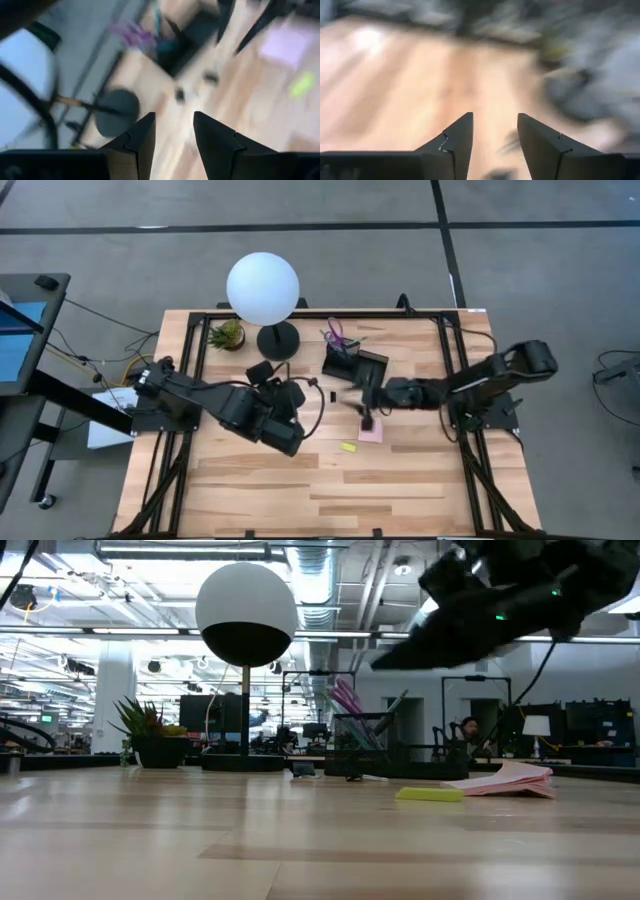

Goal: Pick and place office supplies into organizer
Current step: Put the black binder clip into the black desk organizer

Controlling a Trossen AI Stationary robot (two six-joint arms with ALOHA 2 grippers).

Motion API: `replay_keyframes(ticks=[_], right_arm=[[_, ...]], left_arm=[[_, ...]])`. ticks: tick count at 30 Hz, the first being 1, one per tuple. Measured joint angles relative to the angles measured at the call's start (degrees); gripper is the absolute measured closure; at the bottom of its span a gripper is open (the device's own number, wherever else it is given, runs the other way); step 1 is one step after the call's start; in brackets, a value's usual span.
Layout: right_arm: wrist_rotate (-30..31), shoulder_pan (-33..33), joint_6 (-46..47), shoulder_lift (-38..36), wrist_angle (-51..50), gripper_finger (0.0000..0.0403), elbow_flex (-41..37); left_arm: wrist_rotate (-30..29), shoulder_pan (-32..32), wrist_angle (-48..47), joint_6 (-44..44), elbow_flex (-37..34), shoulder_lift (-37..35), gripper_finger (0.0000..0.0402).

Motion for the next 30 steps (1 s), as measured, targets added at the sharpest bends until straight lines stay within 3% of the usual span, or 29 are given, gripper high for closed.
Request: replay_keyframes(ticks=[2, 4, 9, 14, 20, 25, 30], right_arm=[[-9.6, -0.7, 1.8, -1.4, -6.0, 0.0254, 0.0], [-14.9, -2.2, 2.8, -1.5, -7.1, 0.0255, 0.0], [-17.7, -7.3, 0.5, 0.4, -7.6, 0.0257, 2.0], [-28.3, -11.9, -0.3, 8.7, -14.5, 0.0249, 7.6], [-27.9, -12.9, -2.9, 19.1, -17.3, 0.0218, 15.7], [-21.2, -12.8, -6.4, 22.8, -27.0, 0.019, 21.1], [-20.6, -12.9, -6.1, 24.3, -31.7, 0.0174, 22.8]], left_arm=[[3.9, 0.9, 0.0, 0.8, -2.0, 0.1, 0.0272], [4.2, 1.4, -0.2, -0.2, -3.9, 0.1, 0.0272], [3.5, 1.6, 0.1, -2.9, -5.0, 0.1, 0.0272], [3.4, 1.3, 0.0, -2.7, -5.0, 0.0, 0.0272], [3.5, 1.3, -0.1, -2.2, -5.0, -0.1, 0.0272], [4.2, 1.0, -0.2, -2.0, -5.0, -0.1, 0.0272], [4.2, 0.9, -0.1, -1.9, -5.0, -0.1, 0.0272]])
